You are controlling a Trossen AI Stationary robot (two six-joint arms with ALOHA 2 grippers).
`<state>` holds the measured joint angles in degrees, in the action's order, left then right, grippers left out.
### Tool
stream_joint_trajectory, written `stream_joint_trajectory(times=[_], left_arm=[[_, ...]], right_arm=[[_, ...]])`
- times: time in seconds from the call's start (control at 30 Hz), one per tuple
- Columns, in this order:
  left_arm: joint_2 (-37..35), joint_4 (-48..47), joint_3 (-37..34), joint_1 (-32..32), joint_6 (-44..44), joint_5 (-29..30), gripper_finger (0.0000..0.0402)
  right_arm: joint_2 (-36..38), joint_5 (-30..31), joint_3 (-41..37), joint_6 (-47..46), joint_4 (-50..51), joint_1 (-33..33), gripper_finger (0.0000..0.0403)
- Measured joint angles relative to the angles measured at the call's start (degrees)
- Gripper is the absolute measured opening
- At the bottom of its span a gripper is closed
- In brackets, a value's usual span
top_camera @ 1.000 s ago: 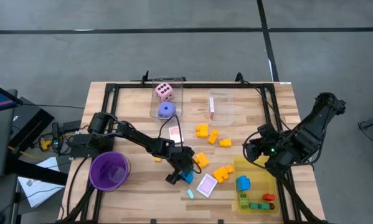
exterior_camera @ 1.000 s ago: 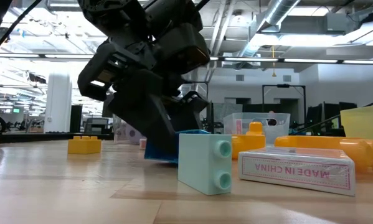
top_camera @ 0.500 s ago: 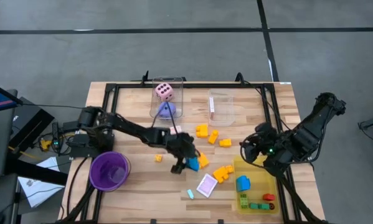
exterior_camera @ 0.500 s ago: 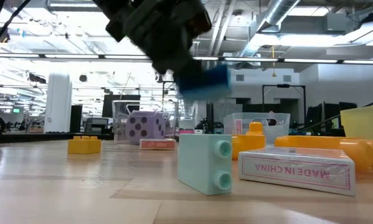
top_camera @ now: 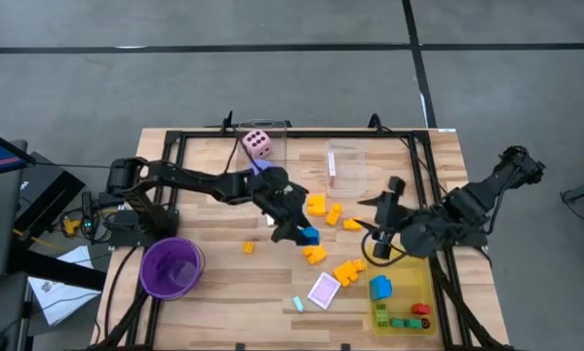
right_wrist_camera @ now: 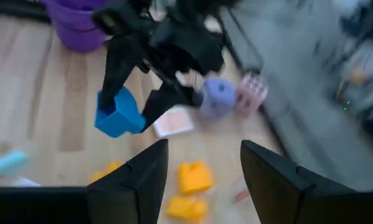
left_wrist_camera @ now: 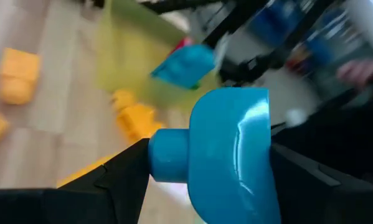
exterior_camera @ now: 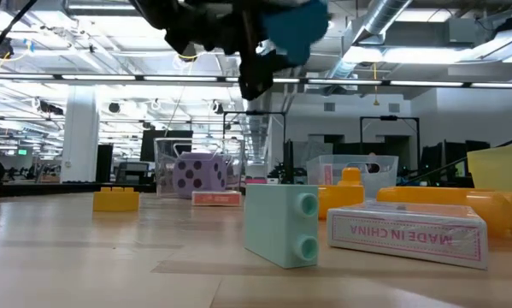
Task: Pick & Place Toys
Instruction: Put the blue game piece into the bin
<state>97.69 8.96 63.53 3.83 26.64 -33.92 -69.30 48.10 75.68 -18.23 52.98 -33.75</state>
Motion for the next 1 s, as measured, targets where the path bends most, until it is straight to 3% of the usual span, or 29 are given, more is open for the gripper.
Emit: stream_joint_trajectory(times=[0.13, 0.23, 0.33, 0.63, 0.8, 1.0], left_arm=[[0.0, 9.1, 0.0, 1.2, 11.4, -2.6, 0.0264], [0.0, 16.6, 0.0, 1.9, 18.2, -2.6, 0.0264], [-0.4, 22.3, 0.0, 2.8, 23.2, -2.6, 0.0264], [-1.3, 23.4, 0.0, 5.5, 24.9, -5.9, 0.0265], [-1.3, 23.7, 0.0, 6.3, 25.7, -9.5, 0.0265], [-1.3, 24.1, 0.0, 5.9, 26.5, -10.3, 0.0265]], right_arm=[[-0.3, 0.0, 0.0, 14.4, -7.3, 2.8, 0.0193], [-0.4, -1.7, 0.0, 15.3, -13.1, 5.3, 0.0193], [-0.3, -8.2, 0.0, 15.3, -16.8, 7.8, 0.0193], [-0.4, -20.5, 0.0, 17.5, -21.5, 11.6, 0.0193], [-1.1, -23.6, 0.0, 20.7, -22.5, 13.3, 0.0197], [-2.7, -26.5, 0.1, 21.2, -23.8, 15.6, 0.0233]])
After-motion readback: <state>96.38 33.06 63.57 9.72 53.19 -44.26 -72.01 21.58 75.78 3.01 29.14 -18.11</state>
